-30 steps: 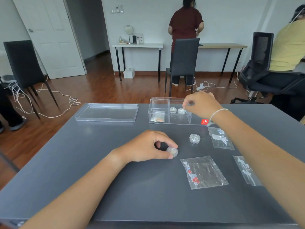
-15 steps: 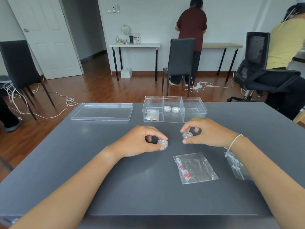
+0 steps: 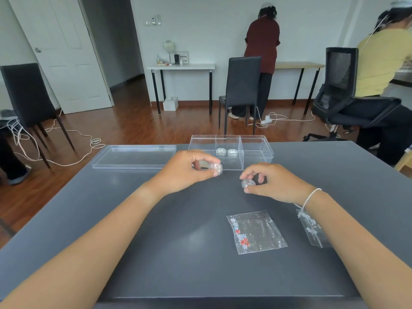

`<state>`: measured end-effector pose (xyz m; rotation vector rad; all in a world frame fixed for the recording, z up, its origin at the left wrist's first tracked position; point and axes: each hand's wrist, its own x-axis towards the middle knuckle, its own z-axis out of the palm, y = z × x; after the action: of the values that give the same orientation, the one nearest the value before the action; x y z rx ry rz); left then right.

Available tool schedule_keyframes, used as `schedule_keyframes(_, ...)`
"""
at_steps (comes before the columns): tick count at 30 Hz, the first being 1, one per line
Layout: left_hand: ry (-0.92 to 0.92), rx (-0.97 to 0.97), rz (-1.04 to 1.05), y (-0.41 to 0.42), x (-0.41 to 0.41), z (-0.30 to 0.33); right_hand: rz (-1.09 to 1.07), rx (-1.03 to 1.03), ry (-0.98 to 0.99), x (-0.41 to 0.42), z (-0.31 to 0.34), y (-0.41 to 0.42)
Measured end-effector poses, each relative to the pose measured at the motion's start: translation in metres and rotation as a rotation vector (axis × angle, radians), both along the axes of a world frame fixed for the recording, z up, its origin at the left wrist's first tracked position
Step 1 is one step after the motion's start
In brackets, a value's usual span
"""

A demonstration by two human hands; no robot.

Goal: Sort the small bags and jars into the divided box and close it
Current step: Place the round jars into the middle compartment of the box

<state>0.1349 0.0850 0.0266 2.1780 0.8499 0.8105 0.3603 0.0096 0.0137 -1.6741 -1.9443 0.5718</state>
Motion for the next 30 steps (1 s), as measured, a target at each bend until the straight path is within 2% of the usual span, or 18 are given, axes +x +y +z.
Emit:
schedule_keyframes(9, 0.139, 0.069, 0.044, 0.046, 0.047, 0.033, -0.044, 0.145, 0.099, 0.006, 0.002, 0.002)
schedule_keyframes(14, 0.381, 0.042, 0.06, 0.075, 0.065, 0.035, -0.064, 0.166, 0.119, 0.008, 0.003, 0.002)
schedule_keyframes(22, 0.66, 0.028, -0.004, 0.092, 0.077, 0.043, -0.043, 0.186, 0.135, 0.008, 0.003, 0.003)
schedule_keyframes(30, 0.796, -0.015, -0.029, 0.09, 0.086, 0.049, -0.053, 0.185, 0.133, 0.01, 0.002, 0.005)
